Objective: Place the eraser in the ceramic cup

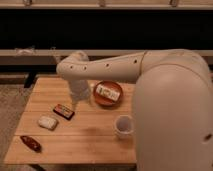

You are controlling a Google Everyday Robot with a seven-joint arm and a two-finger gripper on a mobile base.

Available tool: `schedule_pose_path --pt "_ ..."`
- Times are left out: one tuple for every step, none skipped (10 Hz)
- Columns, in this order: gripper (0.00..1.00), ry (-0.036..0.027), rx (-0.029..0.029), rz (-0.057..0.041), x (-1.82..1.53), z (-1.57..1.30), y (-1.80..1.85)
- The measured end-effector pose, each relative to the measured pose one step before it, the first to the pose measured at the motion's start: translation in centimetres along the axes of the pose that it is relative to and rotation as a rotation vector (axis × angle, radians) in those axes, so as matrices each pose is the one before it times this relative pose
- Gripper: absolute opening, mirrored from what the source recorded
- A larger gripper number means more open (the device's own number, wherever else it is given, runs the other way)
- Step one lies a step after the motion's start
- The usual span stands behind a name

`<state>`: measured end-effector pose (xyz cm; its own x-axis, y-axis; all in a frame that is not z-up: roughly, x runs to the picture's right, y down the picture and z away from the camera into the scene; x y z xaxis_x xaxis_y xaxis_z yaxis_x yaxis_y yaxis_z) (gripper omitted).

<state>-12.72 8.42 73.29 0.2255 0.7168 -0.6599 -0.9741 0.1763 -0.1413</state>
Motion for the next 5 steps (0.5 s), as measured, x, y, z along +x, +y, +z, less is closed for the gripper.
schedule_pose_path --pt "0.65 0.01327 0.00531 -0.06082 -1.648 0.543 1.325" --pt "0.65 0.01014 0.00120 -0.05503 -1.769 0.370 1.300" --pt "0.65 0.01629 -0.00108 -0.05756 -1.854 0.669 1.289" --pt "0.65 0.01982 0.00157 -0.07097 -2.012 0.946 1.206" --pt "0.65 0.01453 0.00332 -0.04733 -1.123 0.791 0.830"
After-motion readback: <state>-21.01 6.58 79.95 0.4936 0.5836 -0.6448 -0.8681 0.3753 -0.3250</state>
